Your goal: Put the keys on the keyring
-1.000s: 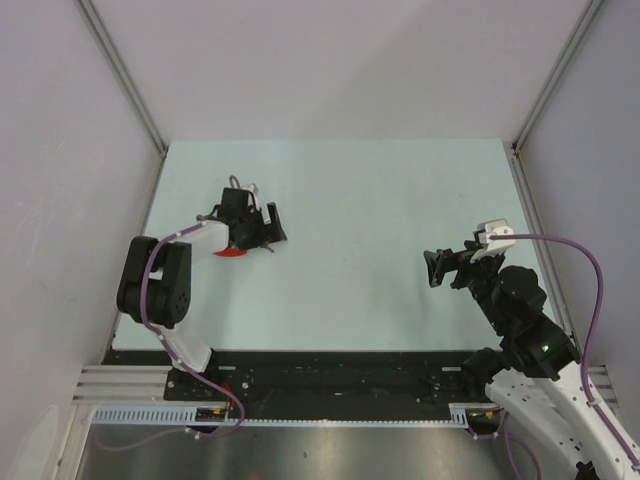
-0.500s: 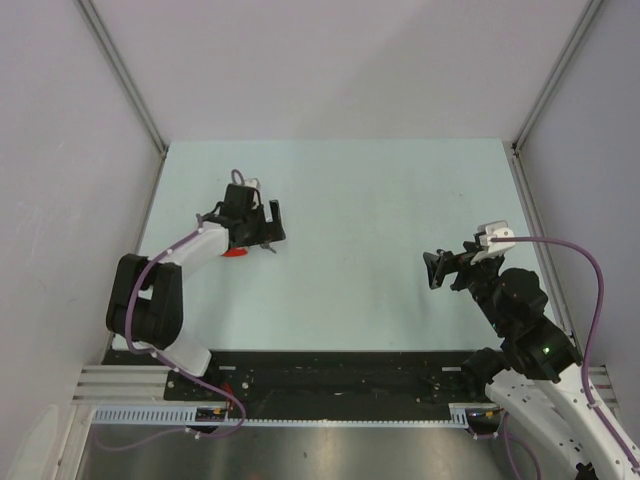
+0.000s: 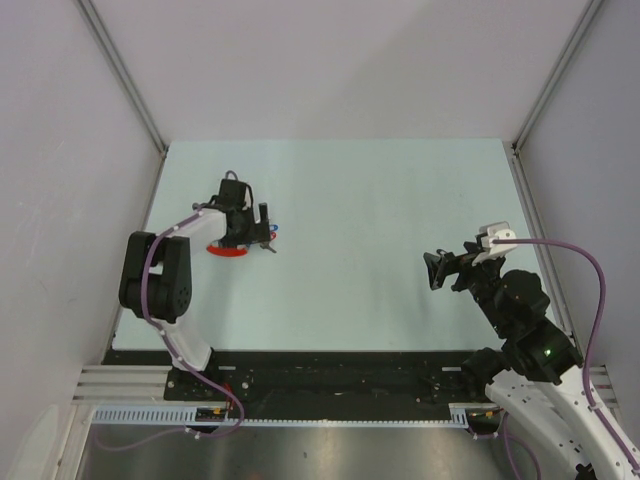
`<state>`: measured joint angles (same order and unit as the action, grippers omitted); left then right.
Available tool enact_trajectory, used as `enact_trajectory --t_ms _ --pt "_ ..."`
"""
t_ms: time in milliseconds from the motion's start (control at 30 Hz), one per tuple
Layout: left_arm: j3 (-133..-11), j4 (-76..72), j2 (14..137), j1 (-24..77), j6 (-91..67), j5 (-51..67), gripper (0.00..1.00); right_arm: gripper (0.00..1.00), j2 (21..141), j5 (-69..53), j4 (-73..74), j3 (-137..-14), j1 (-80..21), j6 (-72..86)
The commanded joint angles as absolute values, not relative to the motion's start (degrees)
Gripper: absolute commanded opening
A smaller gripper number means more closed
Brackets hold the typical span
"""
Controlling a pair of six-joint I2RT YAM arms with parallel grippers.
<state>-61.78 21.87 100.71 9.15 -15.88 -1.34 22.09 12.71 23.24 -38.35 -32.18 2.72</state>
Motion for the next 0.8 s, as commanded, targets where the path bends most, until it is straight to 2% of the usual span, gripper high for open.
enact_trajectory --t_ms 0,333,533,633,767 --pt "-63.9 23.7 102.1 9.1 -14.7 1.2 1.00 1.00 21.1 13.0 21.3 -38.5 -32.5 1.9" --pt "-63.2 24.8 103.7 14.4 -17.0 9.7 1.00 1.00 20.7 13.1 21.0 -38.2 -32.5 1.9" --pt "-60.7 20.1 101.7 25.6 -28.8 18.8 1.00 1.00 20.7 13.9 20.9 -38.2 -32.6 1.8" --pt "-58.6 10.1 100.1 33.3 -38.8 22.0 1.00 1.00 20.6 13.9 20.8 -38.1 -32.3 1.8" --pt "-64.4 3.0 103.2 41.6 -46.5 22.1 1.00 1.00 21.0 13.4 20.7 -38.1 -32.3 1.7"
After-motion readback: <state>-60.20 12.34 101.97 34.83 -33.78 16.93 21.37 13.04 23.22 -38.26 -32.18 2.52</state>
